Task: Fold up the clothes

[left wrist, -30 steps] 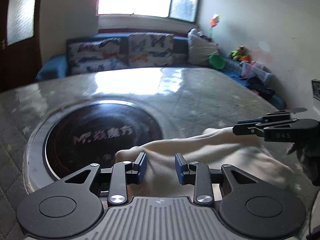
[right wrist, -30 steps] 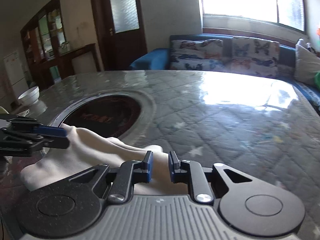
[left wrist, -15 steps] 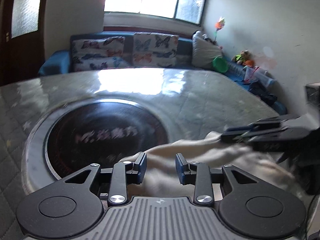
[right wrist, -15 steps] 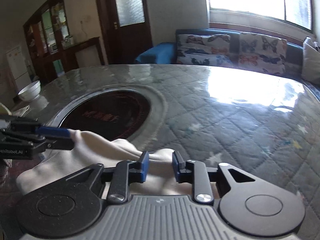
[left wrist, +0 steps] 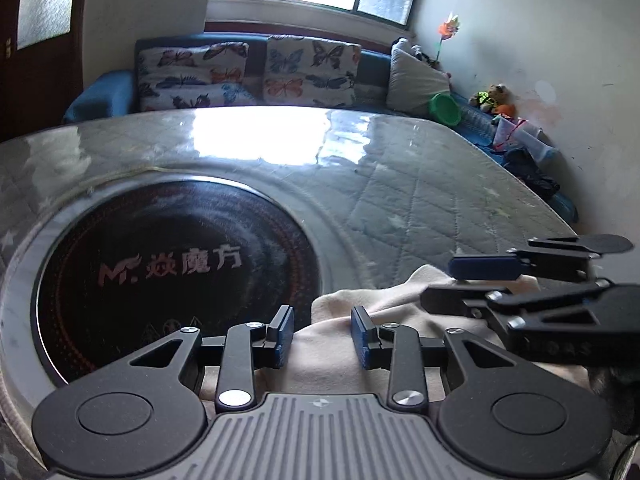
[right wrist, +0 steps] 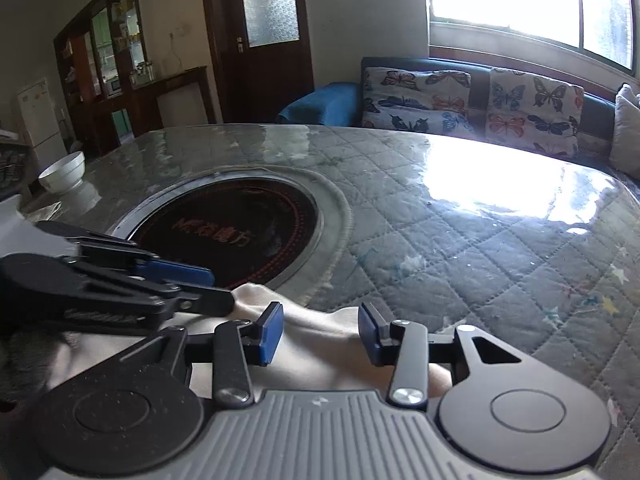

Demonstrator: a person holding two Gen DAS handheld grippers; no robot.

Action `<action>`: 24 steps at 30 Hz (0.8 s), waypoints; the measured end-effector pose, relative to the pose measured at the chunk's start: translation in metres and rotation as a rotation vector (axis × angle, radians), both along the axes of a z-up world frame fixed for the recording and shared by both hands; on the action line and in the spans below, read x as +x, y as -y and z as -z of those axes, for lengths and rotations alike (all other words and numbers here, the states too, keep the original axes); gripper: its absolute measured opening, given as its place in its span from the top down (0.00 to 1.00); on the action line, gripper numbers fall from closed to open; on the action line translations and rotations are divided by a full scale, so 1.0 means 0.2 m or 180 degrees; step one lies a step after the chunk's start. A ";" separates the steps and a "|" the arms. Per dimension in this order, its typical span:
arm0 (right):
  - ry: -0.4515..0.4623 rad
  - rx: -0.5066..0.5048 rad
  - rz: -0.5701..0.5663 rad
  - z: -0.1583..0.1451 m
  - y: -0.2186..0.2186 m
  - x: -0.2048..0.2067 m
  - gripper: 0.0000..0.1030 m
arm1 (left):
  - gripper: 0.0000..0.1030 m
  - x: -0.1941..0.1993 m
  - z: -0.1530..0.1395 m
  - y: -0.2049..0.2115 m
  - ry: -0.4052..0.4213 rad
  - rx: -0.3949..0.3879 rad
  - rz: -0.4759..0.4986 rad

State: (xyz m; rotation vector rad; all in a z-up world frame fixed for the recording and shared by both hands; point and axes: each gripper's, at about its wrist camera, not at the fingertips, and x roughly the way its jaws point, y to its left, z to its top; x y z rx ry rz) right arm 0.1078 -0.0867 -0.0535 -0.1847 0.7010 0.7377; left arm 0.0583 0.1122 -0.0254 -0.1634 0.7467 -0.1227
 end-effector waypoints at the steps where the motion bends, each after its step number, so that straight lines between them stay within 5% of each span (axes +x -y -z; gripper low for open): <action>1: 0.0018 -0.0029 -0.0015 0.00 0.00 -0.01 0.56 | 0.66 0.00 0.01 0.00 -0.0011 -0.0008 -0.0007; 16: 0.0050 -0.0158 -0.0478 -0.02 0.04 -0.27 0.56 | 0.64 0.01 0.00 0.02 -0.0025 0.0044 -0.0022; 24: 0.0115 0.0043 -0.0538 -0.04 -0.03 -0.23 0.56 | 0.64 0.01 -0.01 0.00 -0.0066 -0.0014 -0.0059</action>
